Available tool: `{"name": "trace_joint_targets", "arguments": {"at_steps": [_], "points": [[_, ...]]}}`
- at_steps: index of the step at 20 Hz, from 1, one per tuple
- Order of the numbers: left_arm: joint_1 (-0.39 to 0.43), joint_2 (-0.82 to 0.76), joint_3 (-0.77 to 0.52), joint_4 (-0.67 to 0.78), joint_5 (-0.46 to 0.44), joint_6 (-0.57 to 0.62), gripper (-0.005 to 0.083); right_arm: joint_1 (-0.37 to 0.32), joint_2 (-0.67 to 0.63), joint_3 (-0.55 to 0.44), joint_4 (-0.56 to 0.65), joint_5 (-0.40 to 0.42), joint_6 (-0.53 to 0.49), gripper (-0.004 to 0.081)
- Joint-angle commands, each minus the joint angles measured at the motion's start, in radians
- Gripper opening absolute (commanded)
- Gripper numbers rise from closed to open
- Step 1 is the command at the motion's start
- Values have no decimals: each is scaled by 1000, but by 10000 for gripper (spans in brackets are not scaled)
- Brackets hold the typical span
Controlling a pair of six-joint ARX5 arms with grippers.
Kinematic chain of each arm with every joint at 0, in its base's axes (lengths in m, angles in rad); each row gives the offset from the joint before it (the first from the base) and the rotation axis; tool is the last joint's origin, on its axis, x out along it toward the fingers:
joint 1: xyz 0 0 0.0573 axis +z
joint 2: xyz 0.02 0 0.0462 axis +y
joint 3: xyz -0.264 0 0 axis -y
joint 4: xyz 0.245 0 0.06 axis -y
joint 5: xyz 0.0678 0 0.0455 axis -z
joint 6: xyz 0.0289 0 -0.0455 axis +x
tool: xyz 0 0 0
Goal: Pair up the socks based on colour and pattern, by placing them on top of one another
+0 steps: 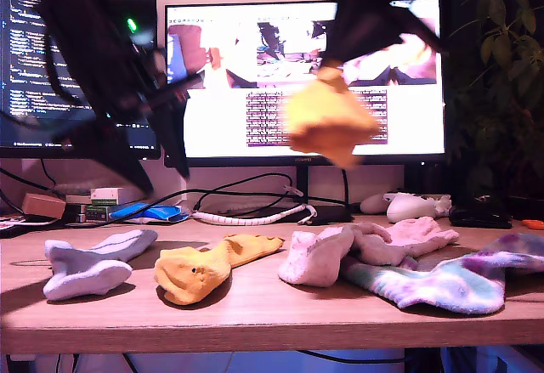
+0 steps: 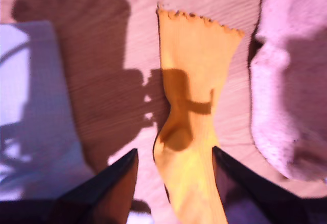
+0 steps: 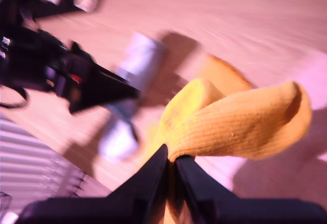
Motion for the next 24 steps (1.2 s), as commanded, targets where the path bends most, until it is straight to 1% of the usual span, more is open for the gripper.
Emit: {"name": "trace_joint_targets", "arguments": {"at_steps": [1,3,7,8,10,13,17,21,22,23,24], "points": [[11,-28,1,-12,-3,11,407,24,52,17,31,1,11,-13],[25,-44,1,-26,-3,19,407,47,85,32,56,0,37,-13],[53,-56,1,-62,-3,26,407,92,134,42,169,0,64,-13],[57,-56,1,-67,-3,27,407,98,155,55,171,0,63,-12],[66,-56,1,-69,-2,27,407,101,214,83,176,0,68,-13],[73,-56,1,-71,-3,34,407,102,294,123,196,-4,112,-13],[82,-56,1,-69,-3,35,407,102,403,132,208,-3,140,-13],[86,-56,1,-58,-3,52,407,109,529,132,305,-2,184,-12],[86,-56,1,-58,-3,55,407,109,550,132,321,2,183,-12],[86,-56,1,-59,-3,56,407,108,563,132,325,23,181,-11],[86,-56,1,-60,-3,63,407,108,573,132,330,48,157,14]]}}
